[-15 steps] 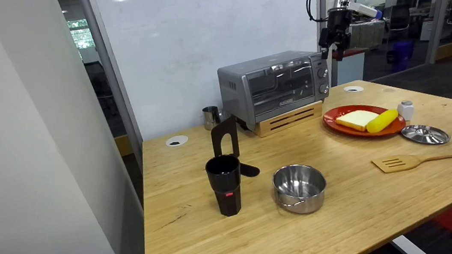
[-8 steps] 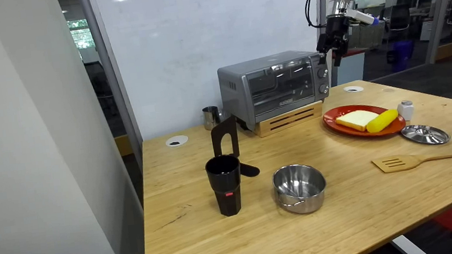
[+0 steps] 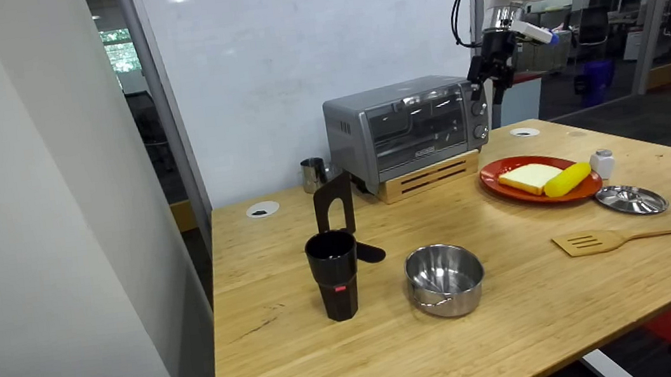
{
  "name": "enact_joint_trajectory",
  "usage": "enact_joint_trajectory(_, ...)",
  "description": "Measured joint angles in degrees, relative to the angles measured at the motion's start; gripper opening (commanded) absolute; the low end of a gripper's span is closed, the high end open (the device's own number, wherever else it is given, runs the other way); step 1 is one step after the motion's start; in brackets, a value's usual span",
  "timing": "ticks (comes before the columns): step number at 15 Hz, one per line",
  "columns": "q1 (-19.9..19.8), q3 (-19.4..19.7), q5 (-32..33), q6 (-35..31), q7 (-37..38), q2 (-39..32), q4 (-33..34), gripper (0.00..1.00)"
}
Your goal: Twist the top knob of the microwave oven.
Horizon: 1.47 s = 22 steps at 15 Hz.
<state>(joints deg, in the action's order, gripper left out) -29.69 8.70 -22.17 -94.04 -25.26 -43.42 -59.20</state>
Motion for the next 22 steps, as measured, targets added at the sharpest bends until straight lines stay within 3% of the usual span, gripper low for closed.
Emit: enact_joint_trajectory(22,-1.7,-0.2,-4.6,-0.1,0.0,-2.2,0.3,1.0)
